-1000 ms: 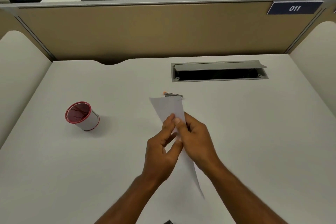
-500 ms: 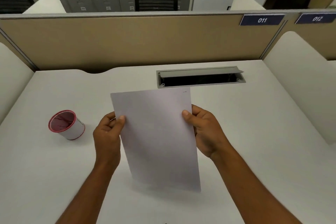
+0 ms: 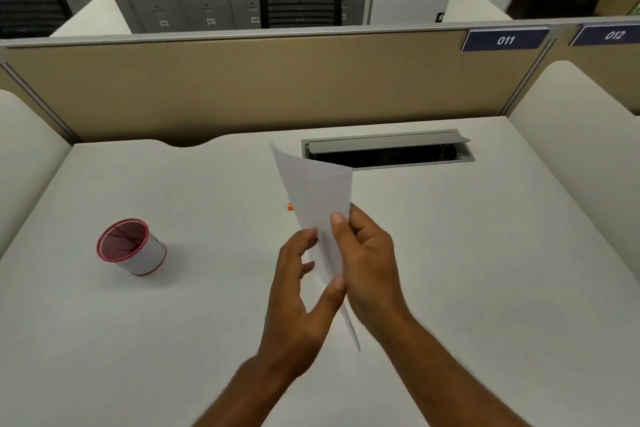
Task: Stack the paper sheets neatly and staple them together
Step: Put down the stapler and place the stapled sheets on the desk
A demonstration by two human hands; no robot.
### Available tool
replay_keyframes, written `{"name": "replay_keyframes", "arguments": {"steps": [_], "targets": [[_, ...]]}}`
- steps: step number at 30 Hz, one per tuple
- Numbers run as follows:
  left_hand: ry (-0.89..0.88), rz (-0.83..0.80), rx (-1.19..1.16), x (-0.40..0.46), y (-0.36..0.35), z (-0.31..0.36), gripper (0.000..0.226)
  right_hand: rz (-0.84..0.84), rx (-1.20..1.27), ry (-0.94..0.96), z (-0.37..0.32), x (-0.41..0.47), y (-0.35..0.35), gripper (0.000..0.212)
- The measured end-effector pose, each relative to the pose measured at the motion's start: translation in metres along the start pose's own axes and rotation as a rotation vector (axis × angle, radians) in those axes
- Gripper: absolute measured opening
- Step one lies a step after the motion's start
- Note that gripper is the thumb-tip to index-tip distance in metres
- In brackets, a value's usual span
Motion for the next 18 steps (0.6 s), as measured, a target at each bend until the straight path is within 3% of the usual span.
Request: {"name": "replay_keyframes", "arguments": {"steps": [4, 7, 9, 13, 15, 18], "targets": [[-0.014, 0.047, -0.152, 0.005, 0.007, -0.002, 0.064, -0.282, 0.035, 0.068, 0.001, -0.014, -0.012, 0.039], [0.047, 0.191, -0.152, 0.010, 0.018, -0.009, 0.049, -0.380, -0.085, 0.119, 0.009, -0.018, -0.011, 0.047], [0.087, 0.286, -0.109, 0.015, 0.027, -0.016, 0.037, -0.334, -0.190, 0.177, 0.016, -0.015, -0.006, 0.054], [0.095, 0.316, -0.119, 0.028, 0.047, -0.026, 0.032, 0.070, -0.380, 0.234, 0.038, 0.013, 0.039, 0.081], [0.077, 0.294, -0.145, 0.032, 0.055, -0.029, 0.031, 0.012, -0.338, 0.130, 0.052, 0.031, 0.064, 0.086], [0.060, 0.280, -0.200, 0.036, 0.060, -0.037, 0.034, -0.136, -0.264, -0.073, 0.070, 0.046, 0.082, 0.052]]}}
Point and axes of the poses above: each hand's wrist, its own x-axis towards the middle knuckle, its own y-axis out of the back of the hand, z = x × y, the point moved 3 cm from there along x, towards the middle knuckle, and after that the axes turned 3 degrees about -z, right-handed, at the moved point
